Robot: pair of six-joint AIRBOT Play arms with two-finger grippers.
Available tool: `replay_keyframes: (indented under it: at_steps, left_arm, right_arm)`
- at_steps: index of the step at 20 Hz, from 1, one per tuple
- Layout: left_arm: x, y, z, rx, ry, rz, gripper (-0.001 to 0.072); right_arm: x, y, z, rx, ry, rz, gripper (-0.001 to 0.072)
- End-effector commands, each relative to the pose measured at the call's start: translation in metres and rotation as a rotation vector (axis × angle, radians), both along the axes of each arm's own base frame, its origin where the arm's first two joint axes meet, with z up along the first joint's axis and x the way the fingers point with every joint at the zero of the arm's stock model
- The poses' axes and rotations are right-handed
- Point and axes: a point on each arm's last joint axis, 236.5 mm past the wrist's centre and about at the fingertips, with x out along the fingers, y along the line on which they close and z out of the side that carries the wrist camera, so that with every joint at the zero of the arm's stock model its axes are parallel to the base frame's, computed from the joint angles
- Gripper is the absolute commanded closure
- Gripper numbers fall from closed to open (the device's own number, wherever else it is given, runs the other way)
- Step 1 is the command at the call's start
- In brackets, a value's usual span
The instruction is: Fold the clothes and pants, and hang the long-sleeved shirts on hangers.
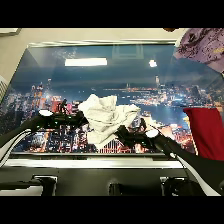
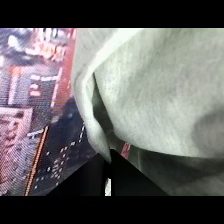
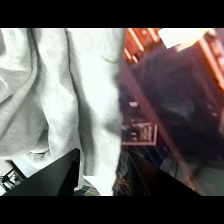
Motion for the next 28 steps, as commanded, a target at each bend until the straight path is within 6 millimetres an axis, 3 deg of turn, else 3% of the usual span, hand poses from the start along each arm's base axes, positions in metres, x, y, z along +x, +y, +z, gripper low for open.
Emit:
replay_keyframes:
  at_steps: [1, 4, 7, 12, 13, 15, 19, 21, 23, 25, 28]
  left_arm:
    - [0.000, 0.000, 0.000, 0.000, 0.000, 0.000, 0.0691]
    - [0.000, 0.000, 0.000, 0.000, -0.001, 0.000, 0.0690]
    - [0.000, 0.000, 0.000, 0.000, -0.001, 0.000, 0.0690]
    - [0.000, 0.000, 0.000, 0.001, -0.003, -0.003, 0.0690]
    - [0.000, 0.000, 0.000, 0.001, -0.003, -0.003, 0.0690]
    - [0.001, 0.000, 0.000, 0.001, -0.004, -0.002, 0.0690]
    - [0.003, 0.007, 0.005, -0.006, -0.009, 0.007, 0.0691]
    - [0.011, 0.024, 0.019, -0.010, -0.034, 0.024, 0.0692]
    - [0.027, 0.059, 0.046, -0.002, -0.095, 0.047, 0.0693]
    - [0.049, 0.102, 0.090, 0.031, -0.206, 0.087, 0.0693]
    - [0.075, 0.165, 0.188, 0.104, -0.431, 0.164, 0.0693]
  right_arm:
    - [0.002, 0.001, -0.011, -0.018, 0.002, 0.009, 0.0372]
    - [0.003, -0.001, -0.015, -0.029, 0.006, 0.001, 0.0379]
    - [0.005, -0.003, -0.018, -0.038, 0.005, -0.003, 0.0520]
    - [0.002, -0.004, -0.028, -0.046, 0.034, -0.010, 0.0541]
    - [0.002, -0.005, -0.030, -0.049, 0.036, -0.012, 0.0565]
    - [0.003, -0.006, -0.031, -0.054, 0.034, -0.016, 0.0684]
    - [0.008, 0.004, -0.014, -0.016, 0.008, 0.010, 0.0686]
    - [0.026, 0.002, 0.015, -0.017, -0.107, 0.019, 0.0688]
    - [0.057, -0.018, 0.061, -0.001, -0.237, -0.001, 0.0688]
    - [0.097, -0.056, 0.133, 0.020, -0.410, -0.056, 0.0689]
    - [0.132, -0.118, 0.261, -0.045, -0.727, -0.112, 0.0689]
